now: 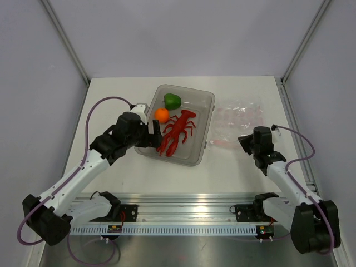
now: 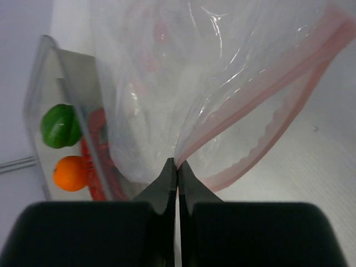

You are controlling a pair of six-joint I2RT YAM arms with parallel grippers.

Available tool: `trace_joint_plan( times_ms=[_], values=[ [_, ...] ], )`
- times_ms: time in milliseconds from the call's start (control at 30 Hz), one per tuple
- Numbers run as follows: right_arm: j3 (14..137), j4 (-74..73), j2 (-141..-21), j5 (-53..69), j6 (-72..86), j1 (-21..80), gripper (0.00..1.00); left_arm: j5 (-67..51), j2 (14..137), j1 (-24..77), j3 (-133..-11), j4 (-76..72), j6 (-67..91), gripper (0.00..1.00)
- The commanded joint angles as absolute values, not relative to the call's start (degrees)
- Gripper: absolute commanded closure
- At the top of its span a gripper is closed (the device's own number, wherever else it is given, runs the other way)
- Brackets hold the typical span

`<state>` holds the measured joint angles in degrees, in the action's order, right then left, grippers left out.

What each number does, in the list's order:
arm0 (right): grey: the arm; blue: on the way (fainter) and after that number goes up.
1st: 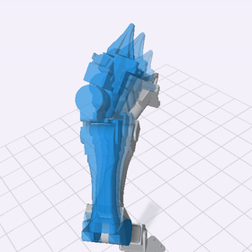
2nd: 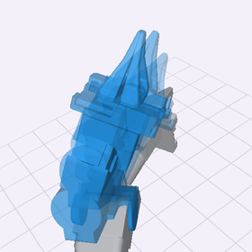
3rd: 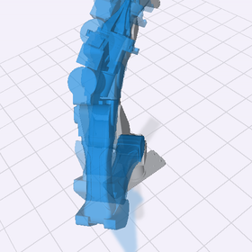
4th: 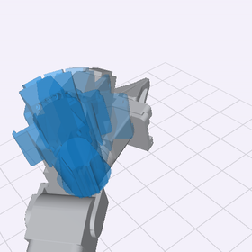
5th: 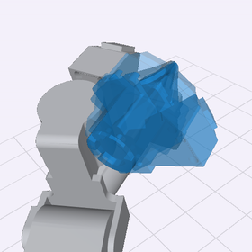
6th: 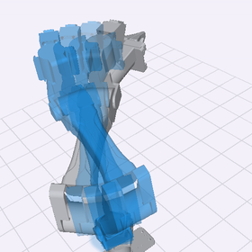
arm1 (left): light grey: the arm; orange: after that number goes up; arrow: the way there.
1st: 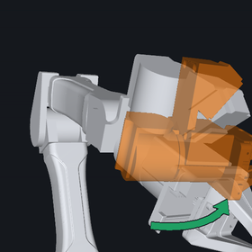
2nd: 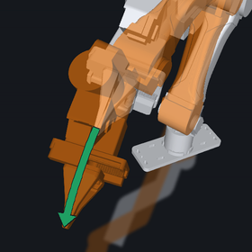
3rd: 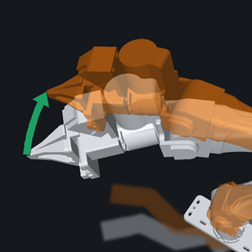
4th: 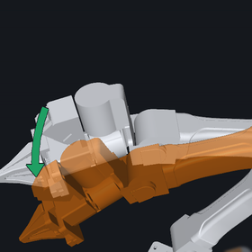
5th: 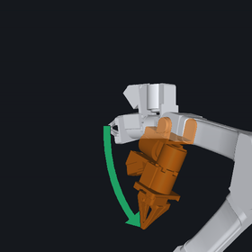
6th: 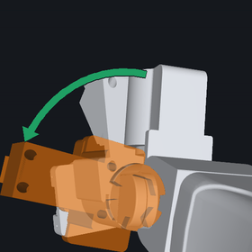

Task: Place the food in the zip-top bag and seal the zipper
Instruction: Pick up the zipper food storage bag at the center of the board, then open the zipper of the food storage bag.

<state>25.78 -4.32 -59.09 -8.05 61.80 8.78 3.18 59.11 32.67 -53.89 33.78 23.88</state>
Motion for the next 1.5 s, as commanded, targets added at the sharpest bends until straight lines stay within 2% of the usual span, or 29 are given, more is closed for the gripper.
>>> trace_joint_plan(
  times_ms=[0, 100, 300, 600, 900, 1033, 1300, 1467],
  values=[
    [35.8, -13.9, -53.2, -10.4, 57.6, 8.5, 1.00, 4.9, 61.3, 34.8, -62.1, 32.5, 22.1, 0.01],
    [42.9, -24.7, -52.2, -8.6, 54.5, 8.5, 1.00, 5.4, 64.9, 40.9, -68.2, 32.5, 19.8, 0.01],
    [54.8, -36.5, -53.2, -4.1, 47.5, 8.5, 1.00, 8.3, 75.5, 53.1, -79.4, 33.5, 13.2, 0.02],
    [70.3, -50.0, -60.0, 7.0, 39.8, 8.4, 1.00, 4.8, 86.3, 60.5, -90.4, 27.5, 11.0, 0.09],
    [70.3, -47.5, -58.8, 11.8, 42.1, 8.5, 1.00, 6.9, 94.8, 62.6, -97.7, 23.5, 14.3, 0.10],
    [70.0, -46.8, -59.0, 13.5, 43.6, 8.5, 1.00, 8.4, 97.3, 63.9, -98.9, 22.4, 15.0, 0.16],
    [68.9, -44.9, -58.0, 16.5, 46.1, 8.5, 1.00, 9.8, 100.5, 65.7, -99.2, 22.0, 15.9, 0.21],
    [68.6, -44.8, -58.0, 17.9, 46.4, 8.5, 1.00, 11.4, 101.7, 65.6, -99.4, 21.7, 17.1, 0.32]
  ],
)
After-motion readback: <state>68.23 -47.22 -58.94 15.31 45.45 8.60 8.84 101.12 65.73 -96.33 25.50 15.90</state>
